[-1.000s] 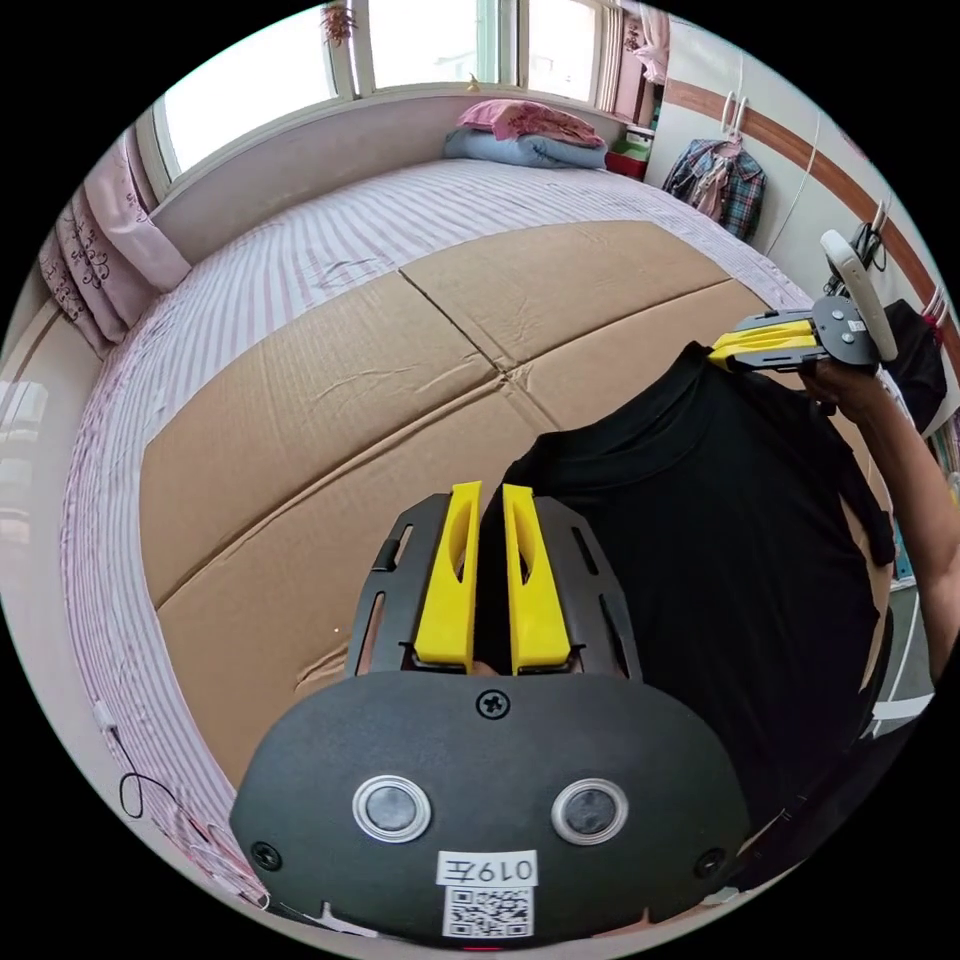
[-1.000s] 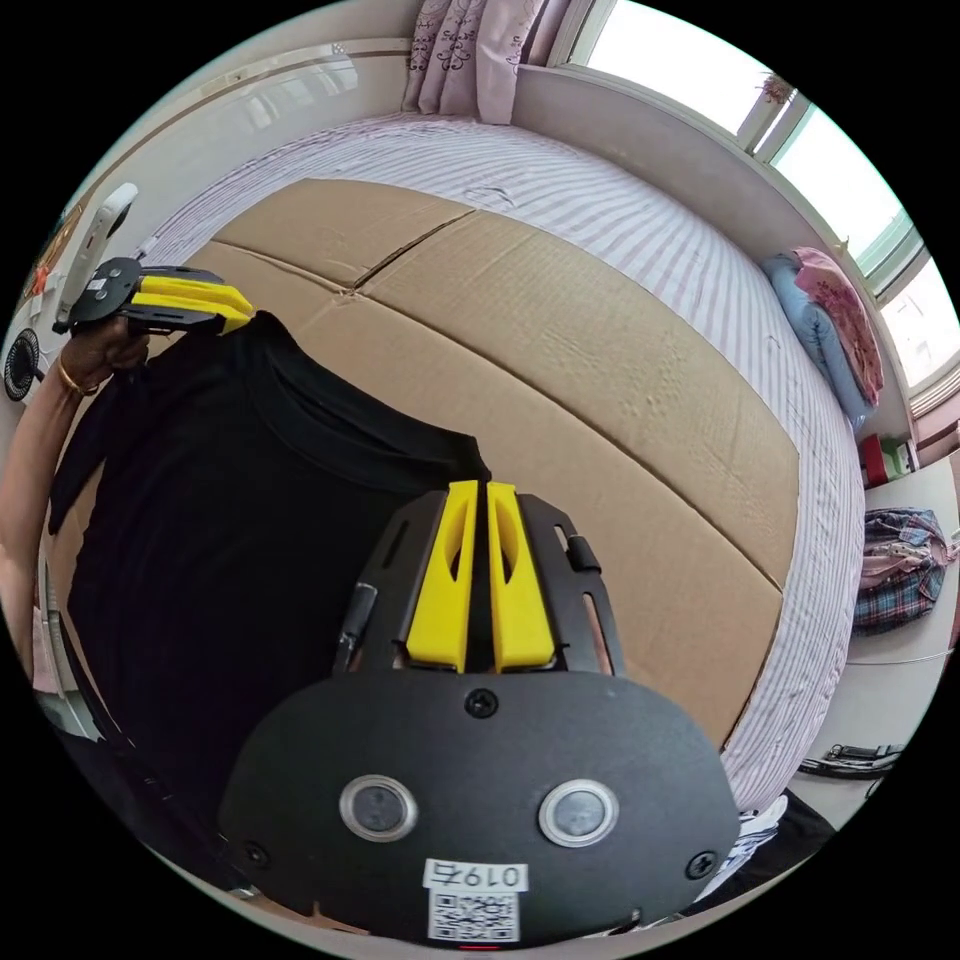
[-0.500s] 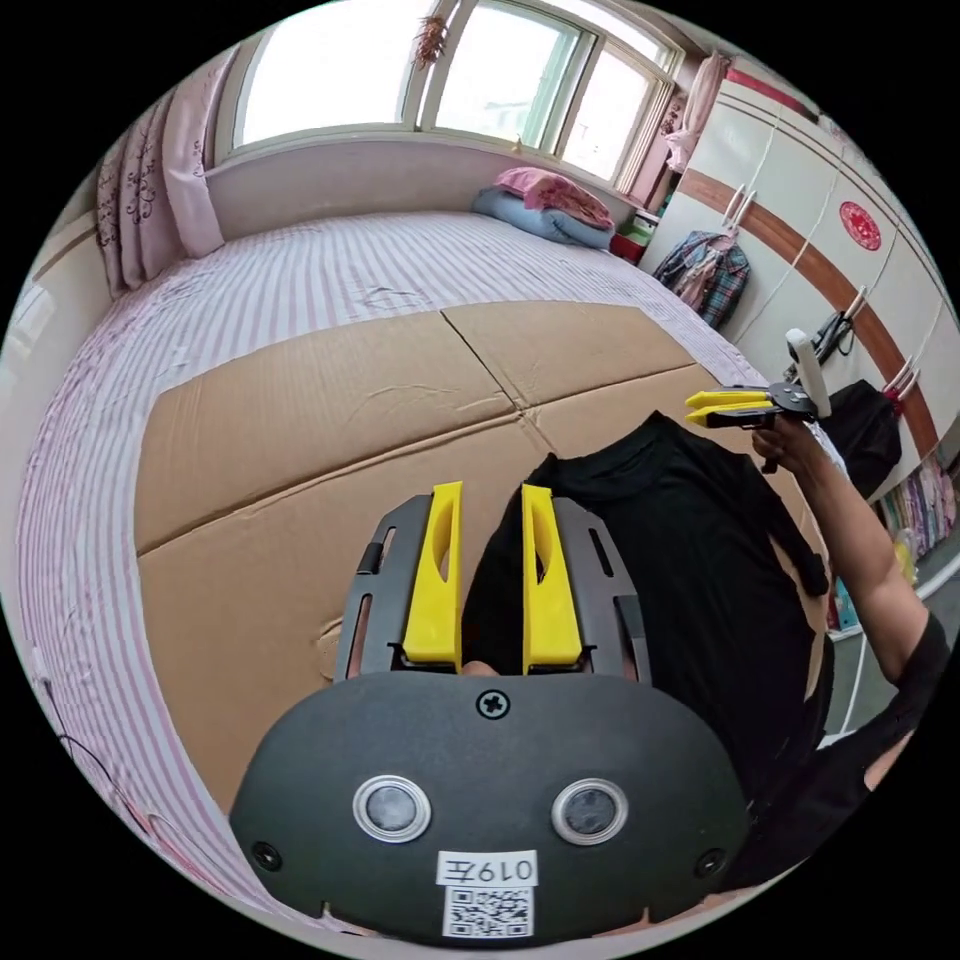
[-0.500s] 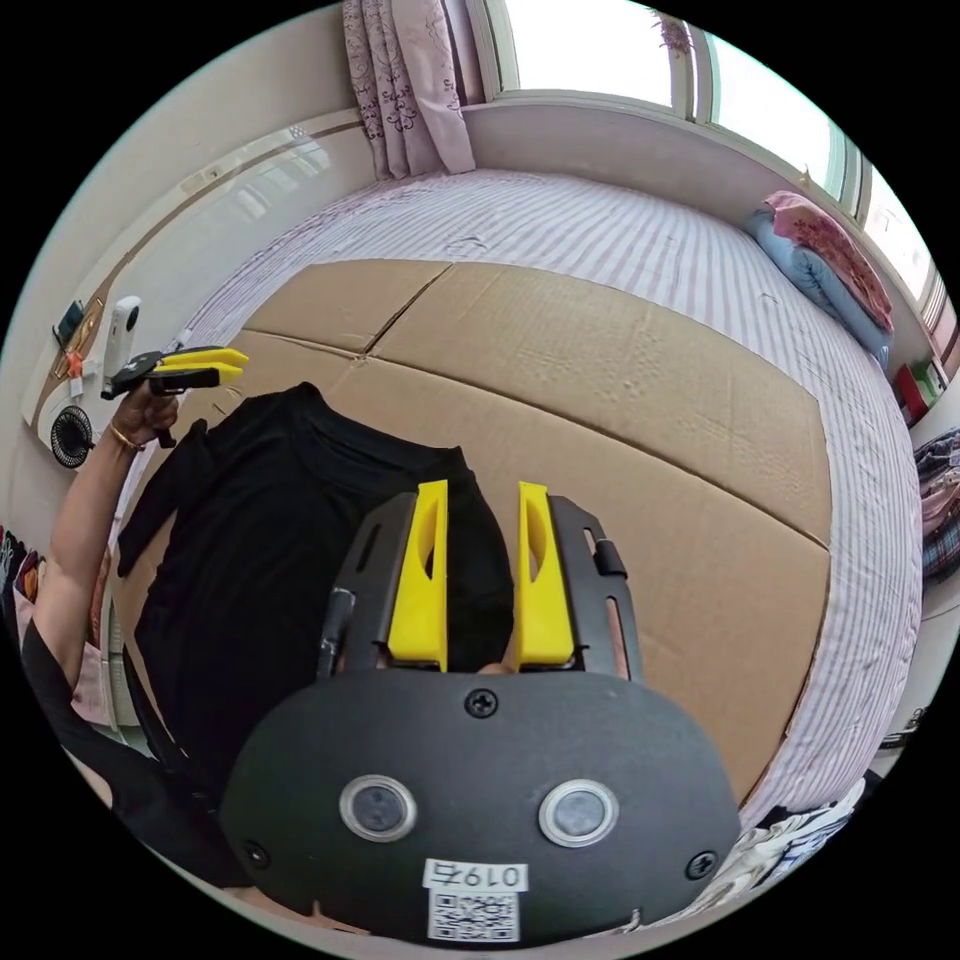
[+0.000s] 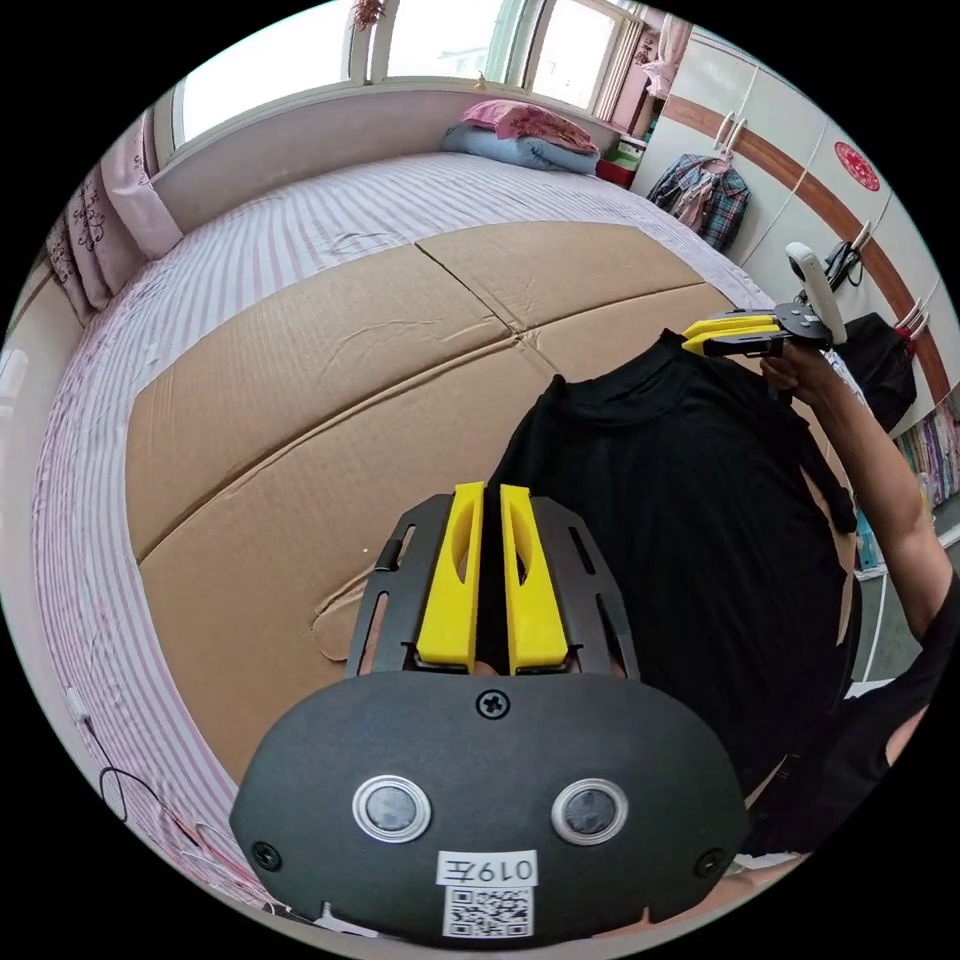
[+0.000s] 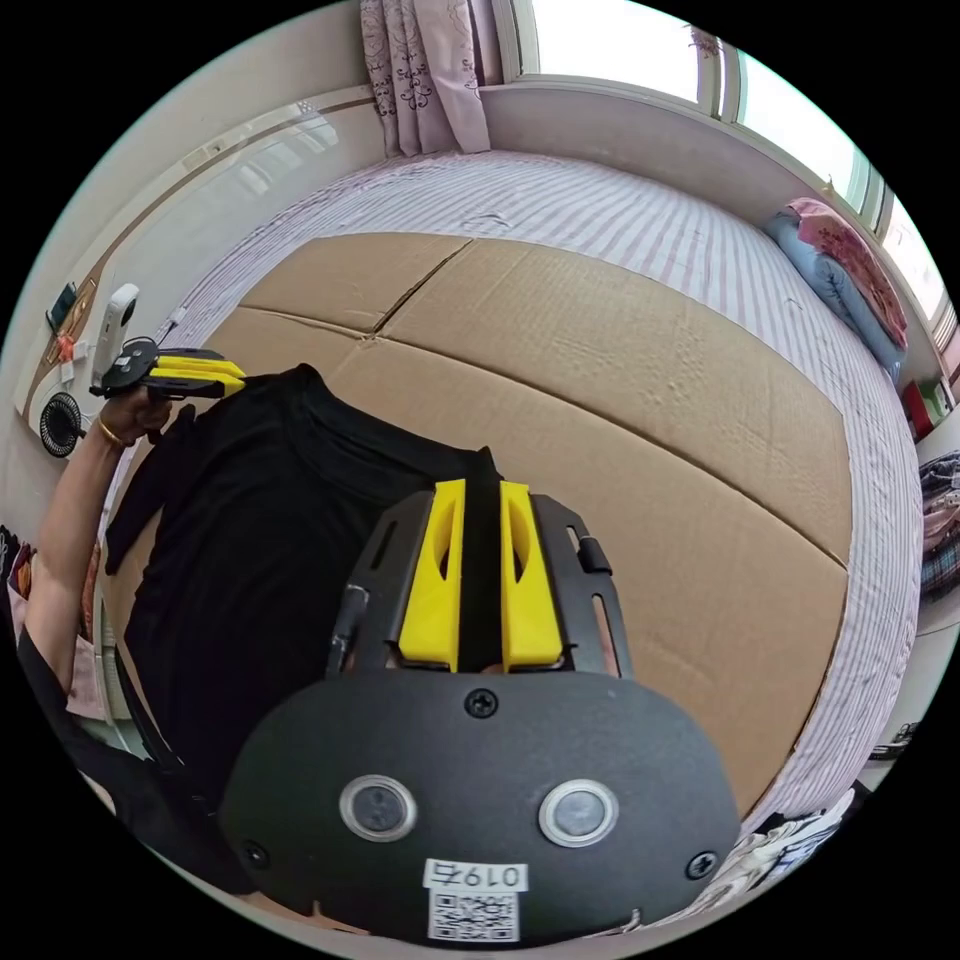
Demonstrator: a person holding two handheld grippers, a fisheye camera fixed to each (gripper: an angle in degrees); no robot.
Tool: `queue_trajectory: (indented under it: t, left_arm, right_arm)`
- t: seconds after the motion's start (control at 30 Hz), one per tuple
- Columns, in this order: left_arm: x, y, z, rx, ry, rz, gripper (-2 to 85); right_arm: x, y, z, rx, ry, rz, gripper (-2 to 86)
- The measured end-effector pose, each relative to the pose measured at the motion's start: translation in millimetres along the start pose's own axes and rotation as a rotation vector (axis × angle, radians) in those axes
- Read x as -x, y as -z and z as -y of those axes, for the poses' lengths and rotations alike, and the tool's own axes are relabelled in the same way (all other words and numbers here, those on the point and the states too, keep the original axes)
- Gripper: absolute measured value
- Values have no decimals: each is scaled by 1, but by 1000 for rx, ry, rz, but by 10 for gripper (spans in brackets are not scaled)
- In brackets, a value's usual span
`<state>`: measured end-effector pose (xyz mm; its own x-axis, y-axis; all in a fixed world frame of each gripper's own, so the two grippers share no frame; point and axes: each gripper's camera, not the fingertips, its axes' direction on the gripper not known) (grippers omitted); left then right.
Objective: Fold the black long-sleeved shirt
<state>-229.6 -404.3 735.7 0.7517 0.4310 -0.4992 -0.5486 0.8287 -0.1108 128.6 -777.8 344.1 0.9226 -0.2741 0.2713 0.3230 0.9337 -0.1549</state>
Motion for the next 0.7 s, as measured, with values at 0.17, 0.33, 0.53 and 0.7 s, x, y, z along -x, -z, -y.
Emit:
queue_trajectory:
  t: [0.17,0.33,0.53,0.7]
  left_arm:
    - [-34,13,-24,40,-10,182,34]
    - [-83,33,-50,-7,-35,382,75]
    - [-119,92,-105,-197,60,552,84]
    - [-179,148,-167,-280,162,600,45]
  right_arm:
    - [9,-13,-28,-1,-2,-25,9]
    - [18,-24,-65,3,-45,-55,114]
    - [32,13,-130,-147,-60,-8,118]
    - [118,26,-211,-269,90,88,0]
